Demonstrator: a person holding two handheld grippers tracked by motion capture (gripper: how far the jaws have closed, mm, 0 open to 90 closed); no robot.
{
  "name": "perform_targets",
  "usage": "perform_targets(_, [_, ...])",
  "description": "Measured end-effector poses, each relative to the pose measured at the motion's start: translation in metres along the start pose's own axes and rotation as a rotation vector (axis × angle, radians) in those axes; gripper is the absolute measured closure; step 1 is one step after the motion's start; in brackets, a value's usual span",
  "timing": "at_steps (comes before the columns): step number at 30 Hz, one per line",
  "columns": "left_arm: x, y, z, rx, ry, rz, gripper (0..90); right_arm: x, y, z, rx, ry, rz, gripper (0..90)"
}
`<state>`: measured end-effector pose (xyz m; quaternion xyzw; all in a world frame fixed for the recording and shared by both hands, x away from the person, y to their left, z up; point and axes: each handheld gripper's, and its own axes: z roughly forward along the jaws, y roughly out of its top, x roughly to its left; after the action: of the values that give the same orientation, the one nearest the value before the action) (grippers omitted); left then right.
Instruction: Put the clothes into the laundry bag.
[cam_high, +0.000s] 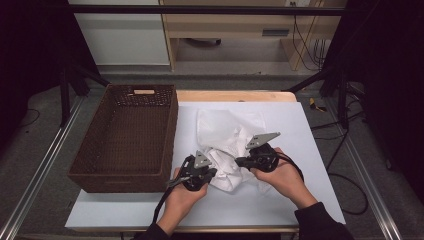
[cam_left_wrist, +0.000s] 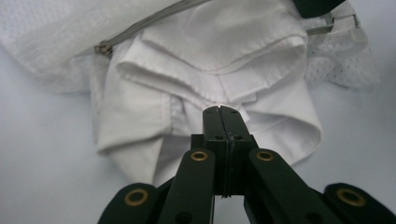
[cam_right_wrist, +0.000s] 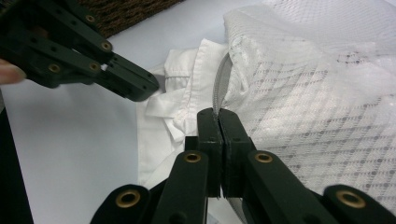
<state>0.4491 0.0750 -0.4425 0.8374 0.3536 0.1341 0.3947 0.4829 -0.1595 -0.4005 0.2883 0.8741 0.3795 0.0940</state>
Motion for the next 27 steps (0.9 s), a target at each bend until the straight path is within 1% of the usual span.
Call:
perform_targets(3, [0.001, -0.006, -0.007, 0.014, 0.02, 0.001, 90.0, 0.0, 0.001, 0.0, 0.001, 0.003, -0.002, 89.3])
perform_targets(6, [0.002, -0.009, -0.009, 0.019, 0.033, -0.003, 90.0, 0.001, 0.001, 0.0, 0.003, 0.004, -0.002, 89.3])
perform_targets(7, [0.002, -0.011, -0.009, 0.021, 0.056, 0.005, 90.0, 0.001, 0.001, 0.0, 0.001, 0.006, -0.003, 89.2])
perform_targets(9, [0.002, -0.013, -0.01, 0.02, 0.064, 0.006, 90.0, 0.001, 0.002, -0.001, 0.003, 0.005, -0.003, 89.3])
perform_targets(10, [0.001, -0.013, -0.01, 0.016, 0.07, 0.007, 87.4, 0.001, 0.002, -0.001, 0.0, 0.008, -0.006, 89.2])
perform_targets(13, [0.0, -0.015, -0.01, 0.026, 0.065, 0.016, 87.8, 0.001, 0.003, -0.002, 0.004, 0.006, -0.008, 89.2])
perform_targets(20, [-0.001, -0.016, -0.008, 0.028, 0.058, 0.017, 89.1, 0.002, 0.004, -0.002, 0.009, 0.009, -0.012, 89.2])
perform_targets(24, [0.001, -0.018, -0.008, 0.035, 0.083, 0.014, 88.9, 0.002, 0.005, -0.003, 0.009, 0.008, -0.01, 89.2])
perform_targets(25, [0.002, -0.019, -0.01, 0.038, 0.098, 0.018, 86.0, 0.002, 0.005, -0.003, 0.008, 0.01, -0.01, 89.2])
perform_targets(26, [0.002, -0.019, -0.01, 0.038, 0.098, 0.018, 83.4, 0.002, 0.005, -0.003, 0.008, 0.01, -0.01, 89.2])
perform_targets(27, [0.002, -0.019, -0.01, 0.031, 0.111, 0.022, 83.4, 0.002, 0.005, -0.003, 0.008, 0.011, -0.01, 89.3])
